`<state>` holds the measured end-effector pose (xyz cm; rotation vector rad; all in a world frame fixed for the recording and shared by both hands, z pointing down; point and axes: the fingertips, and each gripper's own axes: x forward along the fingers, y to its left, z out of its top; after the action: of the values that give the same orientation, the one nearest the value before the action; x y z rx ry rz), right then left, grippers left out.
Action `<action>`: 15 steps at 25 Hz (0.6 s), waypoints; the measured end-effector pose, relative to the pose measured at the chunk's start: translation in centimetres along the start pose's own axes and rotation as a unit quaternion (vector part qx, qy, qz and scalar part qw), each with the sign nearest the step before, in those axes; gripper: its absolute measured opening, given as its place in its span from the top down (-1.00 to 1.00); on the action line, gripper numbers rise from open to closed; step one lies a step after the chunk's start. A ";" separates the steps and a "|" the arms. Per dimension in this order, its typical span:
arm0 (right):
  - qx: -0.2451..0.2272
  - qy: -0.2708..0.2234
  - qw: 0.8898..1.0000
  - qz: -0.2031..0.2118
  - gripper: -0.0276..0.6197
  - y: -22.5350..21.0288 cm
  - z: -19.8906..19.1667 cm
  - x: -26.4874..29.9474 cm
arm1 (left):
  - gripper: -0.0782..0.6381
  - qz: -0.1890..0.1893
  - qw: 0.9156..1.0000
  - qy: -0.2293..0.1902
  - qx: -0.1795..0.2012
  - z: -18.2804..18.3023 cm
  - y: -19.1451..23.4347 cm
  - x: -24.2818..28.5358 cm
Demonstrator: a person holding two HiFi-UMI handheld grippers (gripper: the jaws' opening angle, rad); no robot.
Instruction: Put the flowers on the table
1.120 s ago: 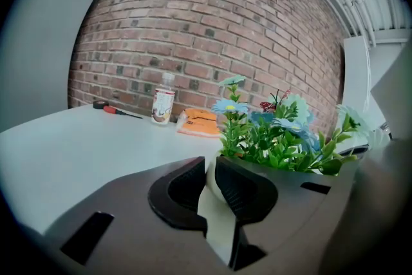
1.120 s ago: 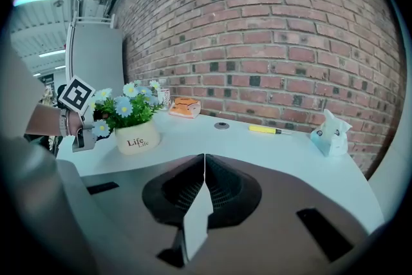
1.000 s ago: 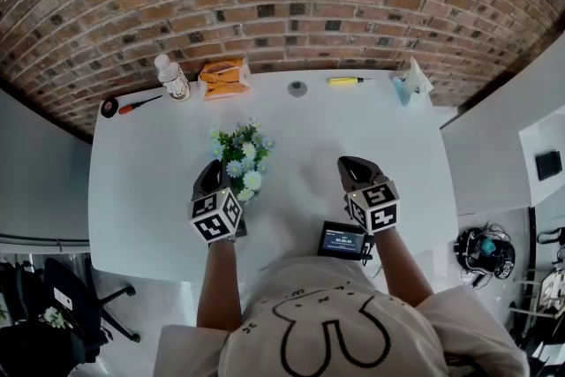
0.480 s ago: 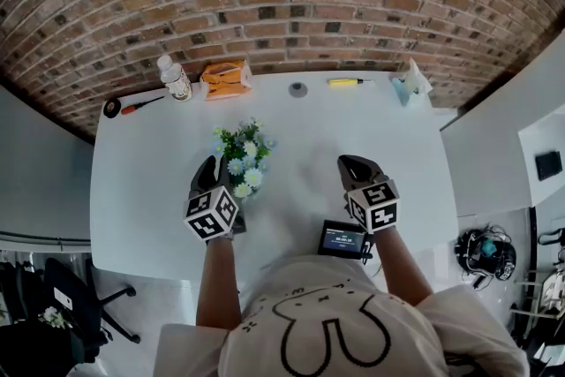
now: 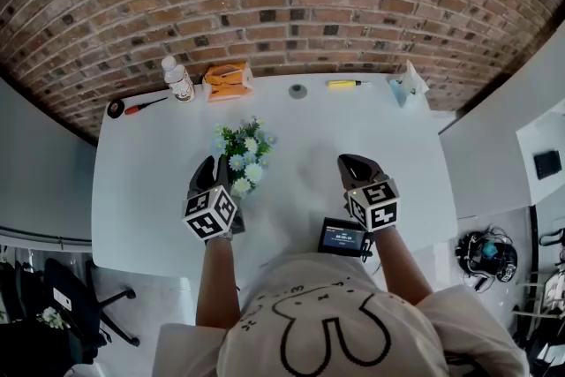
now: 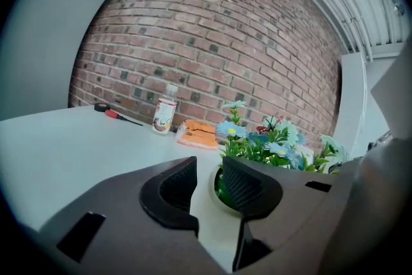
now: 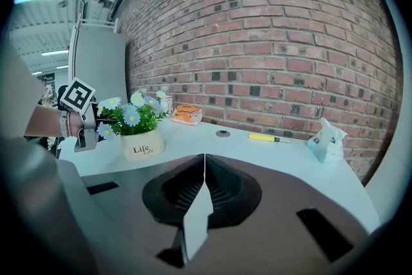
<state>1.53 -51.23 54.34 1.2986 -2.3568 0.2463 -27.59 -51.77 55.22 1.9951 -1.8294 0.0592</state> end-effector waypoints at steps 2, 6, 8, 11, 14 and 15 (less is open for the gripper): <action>-0.001 -0.003 1.000 -0.002 0.86 0.1 0.2 -0.4 | 0.61 0.002 1.000 0.001 0.009 0.0 0.0 -0.6; 0.000 -0.010 1.000 -0.005 0.86 0.2 0.5 -1.4 | 0.75 -0.001 1.000 0.000 0.013 0.3 -0.2 -1.8; 0.001 -0.010 1.000 -0.005 0.86 0.4 0.6 -1.8 | 0.75 0.000 1.000 -0.001 0.008 0.5 -0.1 -2.3; 0.000 -0.011 1.000 -0.003 0.86 0.8 0.7 -2.3 | 0.75 0.001 1.000 -0.003 0.005 0.6 0.0 -3.1; -0.001 -0.013 1.000 -0.002 0.86 1.1 1.2 -2.7 | 0.75 0.002 1.000 -0.007 0.007 1.0 -0.2 -3.7; -0.002 -0.013 1.000 -0.001 0.86 1.2 1.4 -2.9 | 0.75 0.002 1.000 -0.008 0.008 1.1 -0.3 -3.9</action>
<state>1.47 -48.83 51.88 1.3089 -2.3771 0.2242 -28.12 -48.45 52.94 2.0068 -1.8487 0.0594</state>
